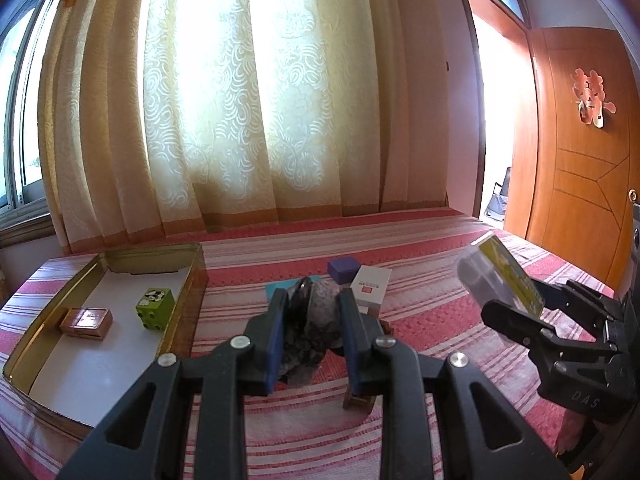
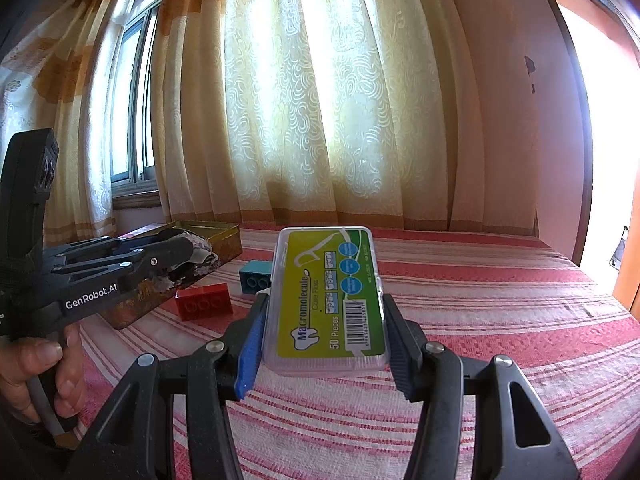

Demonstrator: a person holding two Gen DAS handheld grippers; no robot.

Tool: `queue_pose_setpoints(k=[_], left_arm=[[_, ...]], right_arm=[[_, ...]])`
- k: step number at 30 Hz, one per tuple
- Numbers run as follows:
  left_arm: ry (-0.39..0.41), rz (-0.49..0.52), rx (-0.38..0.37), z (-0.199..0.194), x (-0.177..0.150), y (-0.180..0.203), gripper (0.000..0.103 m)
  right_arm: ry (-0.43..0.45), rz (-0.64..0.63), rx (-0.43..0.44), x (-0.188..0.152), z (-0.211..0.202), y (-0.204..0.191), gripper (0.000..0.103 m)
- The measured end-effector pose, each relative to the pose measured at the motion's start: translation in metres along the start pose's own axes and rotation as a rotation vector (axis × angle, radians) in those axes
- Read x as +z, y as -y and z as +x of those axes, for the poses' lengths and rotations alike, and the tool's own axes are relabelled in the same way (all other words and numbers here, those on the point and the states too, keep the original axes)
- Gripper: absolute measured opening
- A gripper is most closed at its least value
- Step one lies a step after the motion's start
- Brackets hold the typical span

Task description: Organize rigid objects

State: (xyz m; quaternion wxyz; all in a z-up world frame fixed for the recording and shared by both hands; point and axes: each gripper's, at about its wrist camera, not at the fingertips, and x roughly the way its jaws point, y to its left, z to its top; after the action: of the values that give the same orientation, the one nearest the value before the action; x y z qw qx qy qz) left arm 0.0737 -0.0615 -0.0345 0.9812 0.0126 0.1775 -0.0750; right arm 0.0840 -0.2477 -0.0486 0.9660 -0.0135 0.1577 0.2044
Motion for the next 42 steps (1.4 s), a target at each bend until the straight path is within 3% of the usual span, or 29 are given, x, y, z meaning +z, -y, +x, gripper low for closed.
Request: queue_pose_setpoints(k=[16,42], left_arm=[[0.044,-0.007,0.009,-0.008,-0.001,-0.001,0.024],[0.054,-0.034,0.007,-0.013,-0.003,-0.016,0.022]], right_arm=[[0.052,-0.012,-0.009,-0.002,-0.01,-0.001,0.056],[0.036,-0.029,-0.006,0.0,-0.007,-0.006,0.056]])
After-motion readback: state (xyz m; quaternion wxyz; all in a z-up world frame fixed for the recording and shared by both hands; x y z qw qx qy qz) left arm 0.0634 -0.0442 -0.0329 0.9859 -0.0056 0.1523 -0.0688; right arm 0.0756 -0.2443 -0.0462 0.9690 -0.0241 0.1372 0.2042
